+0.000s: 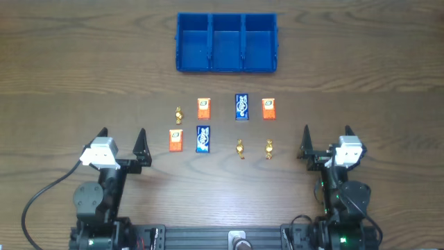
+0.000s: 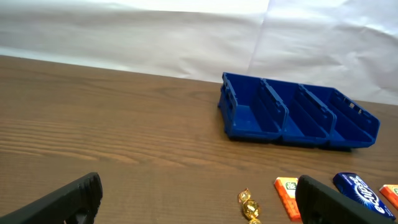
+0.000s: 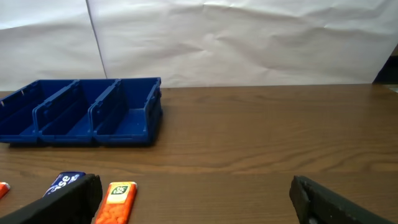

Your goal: Sort Candies Into Trays

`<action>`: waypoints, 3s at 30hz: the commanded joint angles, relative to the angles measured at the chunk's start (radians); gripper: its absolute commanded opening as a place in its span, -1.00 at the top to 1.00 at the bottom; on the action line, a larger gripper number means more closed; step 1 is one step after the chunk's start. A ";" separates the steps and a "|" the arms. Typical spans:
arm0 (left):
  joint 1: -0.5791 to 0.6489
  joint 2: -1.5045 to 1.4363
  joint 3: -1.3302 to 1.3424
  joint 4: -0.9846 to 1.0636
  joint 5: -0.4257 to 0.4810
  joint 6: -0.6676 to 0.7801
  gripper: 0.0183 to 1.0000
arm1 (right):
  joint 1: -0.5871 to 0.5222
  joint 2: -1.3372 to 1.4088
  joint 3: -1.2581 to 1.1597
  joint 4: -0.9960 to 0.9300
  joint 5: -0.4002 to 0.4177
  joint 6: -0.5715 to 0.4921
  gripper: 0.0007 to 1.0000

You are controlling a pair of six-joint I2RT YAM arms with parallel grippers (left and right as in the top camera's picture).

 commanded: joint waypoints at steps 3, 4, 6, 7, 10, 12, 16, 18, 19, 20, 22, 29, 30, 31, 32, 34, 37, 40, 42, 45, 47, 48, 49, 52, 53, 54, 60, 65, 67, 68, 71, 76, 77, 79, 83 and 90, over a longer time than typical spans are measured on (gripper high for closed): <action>0.006 -0.005 -0.023 -0.029 0.010 0.010 -1.00 | -0.006 -0.008 0.000 -0.009 -0.005 -0.015 -1.00; 0.006 -0.005 -0.023 -0.029 0.010 0.010 -0.99 | -0.006 -0.008 0.000 -0.009 -0.005 -0.015 -1.00; 0.006 -0.005 -0.023 -0.029 0.010 0.010 -0.99 | -0.006 -0.008 0.000 -0.009 -0.005 -0.015 -1.00; 0.006 -0.005 -0.023 -0.029 0.010 0.010 -1.00 | -0.006 -0.008 0.000 -0.009 -0.005 -0.015 -1.00; 0.006 -0.005 -0.023 -0.029 0.010 0.010 -1.00 | -0.006 -0.008 0.000 -0.009 -0.005 -0.015 -1.00; 0.006 -0.005 -0.023 -0.029 0.010 0.010 -1.00 | -0.006 -0.008 0.000 -0.009 -0.005 -0.015 -1.00; 0.006 -0.005 -0.023 -0.029 0.010 0.010 -0.99 | -0.006 -0.008 0.000 -0.009 -0.005 -0.015 -1.00; 0.006 -0.005 -0.023 -0.029 0.010 0.010 -1.00 | -0.006 -0.008 0.000 -0.009 -0.005 -0.015 -0.99; 0.006 -0.005 -0.023 -0.029 0.010 0.010 -1.00 | -0.006 -0.008 0.000 -0.009 -0.005 -0.015 -1.00; 0.006 -0.005 -0.023 -0.029 0.010 0.010 -1.00 | -0.006 -0.008 0.000 -0.009 -0.005 -0.015 -1.00; 0.006 -0.005 -0.023 -0.029 0.010 0.010 -1.00 | -0.006 -0.008 0.000 -0.009 -0.005 -0.015 -1.00; 0.006 -0.005 -0.023 -0.029 0.010 0.010 -1.00 | -0.006 -0.008 0.000 -0.009 -0.005 -0.015 -1.00; 0.005 -0.005 -0.023 -0.029 0.012 0.004 -1.00 | -0.006 -0.008 0.000 -0.009 -0.005 -0.015 -1.00; 0.001 -0.005 -0.022 -0.029 0.017 -0.061 -0.99 | -0.006 -0.008 0.000 -0.009 -0.005 -0.015 -1.00; -0.004 -0.002 -0.008 -0.032 0.011 -0.088 -1.00 | -0.006 -0.008 0.000 -0.009 -0.005 -0.015 -1.00; -0.010 0.109 0.153 -0.153 0.092 -0.060 -1.00 | -0.006 -0.008 0.000 -0.009 -0.005 -0.015 -1.00; -0.029 0.463 0.525 -0.446 0.134 -0.045 -1.00 | -0.006 -0.008 0.000 -0.009 -0.005 -0.015 -1.00; -0.137 0.817 0.799 -0.605 0.105 -0.035 -1.00 | -0.006 -0.008 0.000 -0.009 -0.005 -0.015 -1.00; -0.248 1.048 0.912 -0.648 0.018 -0.068 -0.99 | -0.006 -0.008 0.000 -0.009 -0.005 -0.015 -1.00; -0.348 1.357 0.954 -0.658 -0.051 -0.180 -1.00 | -0.006 -0.008 0.000 -0.009 -0.005 -0.015 -1.00; -0.356 1.471 0.954 -0.658 -0.049 -0.228 -1.00 | -0.006 -0.008 0.000 -0.009 -0.005 -0.015 -1.00; -0.359 1.511 0.954 -0.659 -0.048 -0.240 -1.00 | -0.006 -0.008 0.000 -0.009 -0.005 -0.015 -1.00; -0.362 1.551 0.953 -0.659 -0.048 -0.251 -1.00 | -0.006 -0.008 0.000 -0.009 -0.005 -0.015 -1.00; -0.363 1.622 0.953 -0.663 -0.061 -0.298 -1.00 | -0.006 -0.008 0.000 -0.009 -0.005 -0.015 -1.00; -0.364 1.638 0.953 -0.665 -0.071 -0.311 -1.00 | -0.006 -0.008 0.000 -0.009 -0.005 -0.015 -1.00; -0.364 1.656 0.953 -0.666 -0.074 -0.320 -1.00 | -0.006 -0.008 0.000 -0.009 -0.005 -0.015 -1.00; -0.375 1.741 0.953 -0.660 -0.106 -0.327 -0.90 | -0.006 -0.008 0.000 -0.009 -0.005 -0.015 -1.00; -0.385 1.778 0.953 -0.645 -0.123 -0.327 -0.66 | -0.006 -0.008 0.000 -0.009 -0.005 -0.015 -1.00; -0.400 1.783 0.953 -0.632 -0.124 -0.327 -0.53 | -0.006 -0.008 0.000 -0.009 -0.005 -0.015 -1.00; -0.406 1.785 0.953 -0.630 -0.126 -0.327 -0.46 | -0.006 -0.008 0.000 -0.009 -0.005 -0.015 -1.00; -0.407 1.787 0.953 -0.625 -0.126 -0.327 -0.14 | -0.006 -0.008 0.000 -0.009 -0.005 -0.015 -0.99; -0.407 1.787 0.953 -0.623 -0.118 -0.327 0.30 | -0.006 -0.008 0.000 -0.009 -0.005 -0.015 -1.00; -0.407 1.787 0.953 -0.623 -0.118 -0.327 0.37 | -0.006 -0.008 0.000 -0.009 -0.005 -0.015 -1.00; -0.407 1.782 0.958 -0.615 -0.118 -0.336 0.39 | -0.006 -0.008 0.000 -0.009 -0.005 -0.015 -1.00; -0.409 1.709 1.175 -0.714 -0.156 -0.362 0.40 | -0.006 -0.008 0.000 -0.009 -0.005 -0.015 -1.00; -0.364 2.124 2.214 -1.162 -0.237 -0.310 0.39 | -0.006 -0.008 0.000 -0.009 -0.005 -0.015 -1.00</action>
